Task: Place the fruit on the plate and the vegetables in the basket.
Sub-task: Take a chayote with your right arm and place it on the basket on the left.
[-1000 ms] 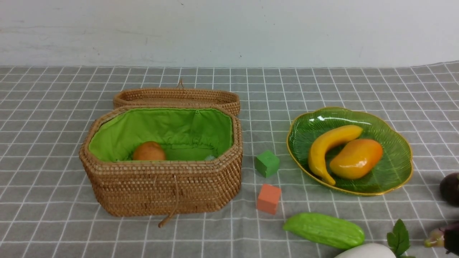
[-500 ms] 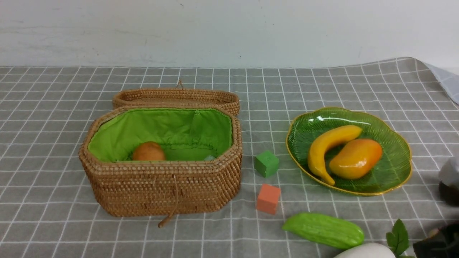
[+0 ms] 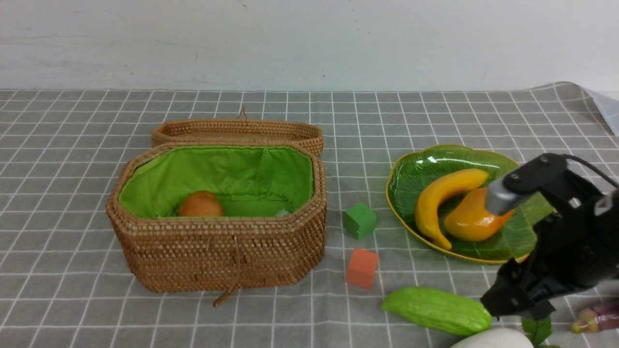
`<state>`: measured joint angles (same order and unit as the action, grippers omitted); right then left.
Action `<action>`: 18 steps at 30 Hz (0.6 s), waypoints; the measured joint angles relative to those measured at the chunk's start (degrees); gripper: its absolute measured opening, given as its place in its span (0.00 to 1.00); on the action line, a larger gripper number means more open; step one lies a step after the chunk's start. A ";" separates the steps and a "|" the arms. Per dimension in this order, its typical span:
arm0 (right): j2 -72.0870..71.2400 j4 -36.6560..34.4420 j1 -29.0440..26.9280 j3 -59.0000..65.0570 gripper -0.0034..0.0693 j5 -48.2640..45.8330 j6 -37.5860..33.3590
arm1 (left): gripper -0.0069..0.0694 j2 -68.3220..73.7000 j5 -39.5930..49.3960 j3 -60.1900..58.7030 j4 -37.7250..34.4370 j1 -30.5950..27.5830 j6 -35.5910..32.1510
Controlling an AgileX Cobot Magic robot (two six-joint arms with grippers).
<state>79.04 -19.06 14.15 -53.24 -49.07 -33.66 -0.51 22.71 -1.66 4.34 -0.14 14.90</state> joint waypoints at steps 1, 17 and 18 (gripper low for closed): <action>1.02 -0.01 1.06 -0.93 0.93 0.17 -1.68 | 0.23 0.00 0.00 0.00 0.00 0.00 0.00; 17.14 6.92 9.20 -4.15 0.72 12.88 -11.16 | 0.23 0.00 0.00 0.00 0.00 0.00 0.00; 18.62 4.95 9.30 -4.64 0.69 12.20 -11.16 | 0.23 0.00 0.00 0.00 0.00 0.00 0.00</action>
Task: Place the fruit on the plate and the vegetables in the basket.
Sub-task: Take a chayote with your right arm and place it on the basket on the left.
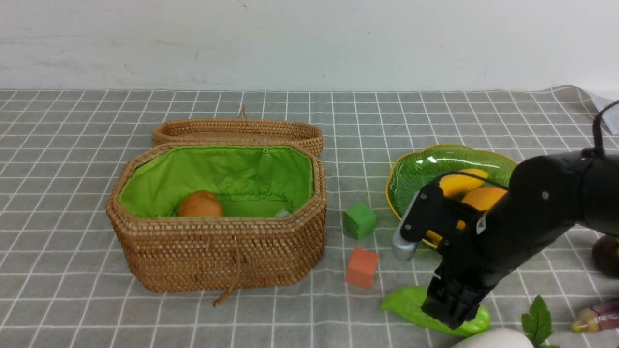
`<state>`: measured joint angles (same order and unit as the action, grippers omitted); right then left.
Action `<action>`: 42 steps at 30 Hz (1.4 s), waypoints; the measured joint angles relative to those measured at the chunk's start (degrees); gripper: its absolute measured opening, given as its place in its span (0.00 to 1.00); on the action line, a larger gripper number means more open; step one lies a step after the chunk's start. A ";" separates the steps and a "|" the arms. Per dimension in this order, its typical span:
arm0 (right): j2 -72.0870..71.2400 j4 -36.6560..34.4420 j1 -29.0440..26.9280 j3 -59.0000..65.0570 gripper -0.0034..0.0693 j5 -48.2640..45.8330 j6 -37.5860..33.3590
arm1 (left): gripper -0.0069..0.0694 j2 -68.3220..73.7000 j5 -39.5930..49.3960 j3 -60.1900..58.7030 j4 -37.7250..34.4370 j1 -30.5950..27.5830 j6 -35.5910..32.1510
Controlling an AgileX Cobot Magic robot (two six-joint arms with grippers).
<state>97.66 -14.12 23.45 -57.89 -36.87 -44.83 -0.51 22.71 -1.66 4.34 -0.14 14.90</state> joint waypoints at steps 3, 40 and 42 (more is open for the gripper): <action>2.31 -0.59 0.05 -1.03 0.62 -0.89 0.00 | 0.23 0.00 0.00 0.00 0.00 0.00 0.00; 14.42 -83.21 20.48 -29.53 0.62 44.55 -57.10 | 0.23 0.00 0.00 0.00 0.00 0.00 0.00; 14.42 -85.16 20.77 -29.59 0.68 44.17 -60.73 | 0.23 0.00 0.00 0.00 0.00 0.00 0.00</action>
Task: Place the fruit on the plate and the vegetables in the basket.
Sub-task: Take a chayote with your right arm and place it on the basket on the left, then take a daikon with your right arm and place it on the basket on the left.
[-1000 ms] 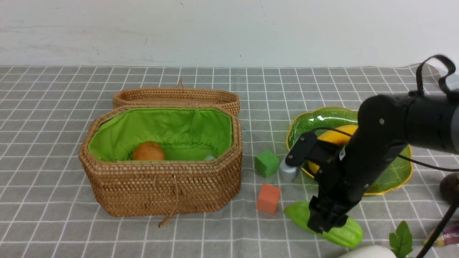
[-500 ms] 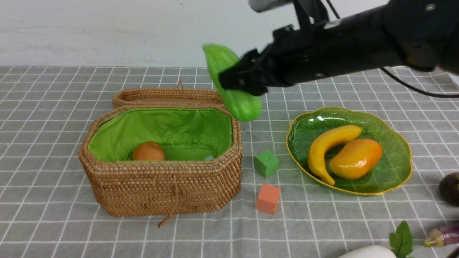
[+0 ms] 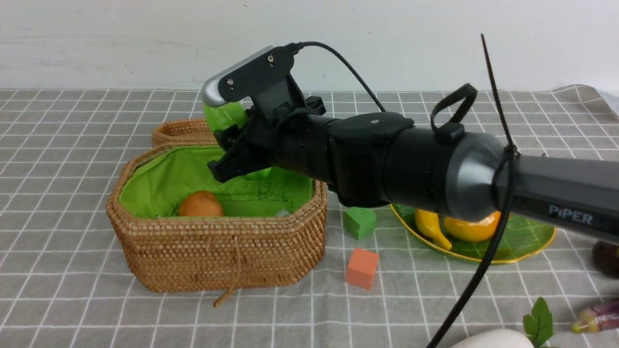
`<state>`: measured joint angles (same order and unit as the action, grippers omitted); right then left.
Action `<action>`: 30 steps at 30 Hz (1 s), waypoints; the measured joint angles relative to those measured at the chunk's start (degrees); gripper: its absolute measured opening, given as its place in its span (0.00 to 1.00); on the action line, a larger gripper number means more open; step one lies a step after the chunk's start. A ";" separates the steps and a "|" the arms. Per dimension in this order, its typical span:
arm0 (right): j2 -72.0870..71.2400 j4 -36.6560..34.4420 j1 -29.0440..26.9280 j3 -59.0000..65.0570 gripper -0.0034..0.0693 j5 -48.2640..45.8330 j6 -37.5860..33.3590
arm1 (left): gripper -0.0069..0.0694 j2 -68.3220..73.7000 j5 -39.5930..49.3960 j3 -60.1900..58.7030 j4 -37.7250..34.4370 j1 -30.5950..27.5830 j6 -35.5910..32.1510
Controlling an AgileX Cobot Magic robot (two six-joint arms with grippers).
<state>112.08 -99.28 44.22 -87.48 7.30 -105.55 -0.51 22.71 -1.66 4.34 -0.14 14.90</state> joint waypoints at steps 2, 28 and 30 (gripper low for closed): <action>-0.05 -0.59 0.06 -0.17 0.78 -0.47 -1.28 | 0.23 0.00 0.00 0.00 0.00 0.00 0.00; -0.67 23.13 -6.43 -0.74 0.57 -66.58 16.66 | 0.23 0.00 0.00 0.00 0.00 0.00 0.00; -1.85 37.02 -9.47 -1.09 0.55 -73.72 23.74 | 0.23 0.00 0.00 0.00 0.00 0.00 0.00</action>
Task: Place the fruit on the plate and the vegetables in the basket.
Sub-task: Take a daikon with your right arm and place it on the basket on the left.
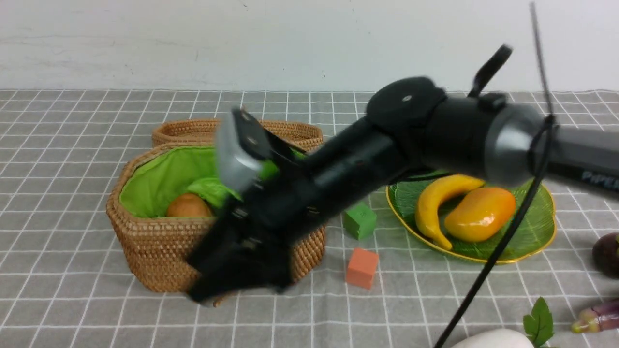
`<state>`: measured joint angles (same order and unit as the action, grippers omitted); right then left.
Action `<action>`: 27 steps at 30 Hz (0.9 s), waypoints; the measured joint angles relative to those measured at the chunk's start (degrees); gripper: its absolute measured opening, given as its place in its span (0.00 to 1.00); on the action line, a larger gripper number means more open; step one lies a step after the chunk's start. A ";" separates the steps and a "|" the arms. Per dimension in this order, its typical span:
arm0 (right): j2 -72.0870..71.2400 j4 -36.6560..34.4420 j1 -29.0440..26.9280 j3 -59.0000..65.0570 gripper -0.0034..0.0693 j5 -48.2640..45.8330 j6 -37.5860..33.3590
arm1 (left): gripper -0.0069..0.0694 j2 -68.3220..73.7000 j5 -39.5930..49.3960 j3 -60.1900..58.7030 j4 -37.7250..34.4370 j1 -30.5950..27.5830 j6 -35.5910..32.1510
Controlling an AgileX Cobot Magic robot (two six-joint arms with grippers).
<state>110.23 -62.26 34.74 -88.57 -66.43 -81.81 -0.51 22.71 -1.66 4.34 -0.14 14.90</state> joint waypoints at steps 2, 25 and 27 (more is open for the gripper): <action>-1.16 7.16 -1.87 -0.21 0.55 -1.40 3.26 | 0.23 0.00 0.00 0.00 0.00 0.00 0.00; -30.75 54.15 -11.84 42.01 0.86 22.04 20.96 | 0.23 0.00 0.00 0.00 0.01 0.00 0.00; -30.75 54.75 -11.84 44.93 0.86 24.77 21.28 | 0.23 0.00 0.00 0.00 0.01 0.00 0.00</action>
<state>79.48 -7.51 22.91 -43.64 -41.66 -60.53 -0.51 22.71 -1.66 4.35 -0.14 14.90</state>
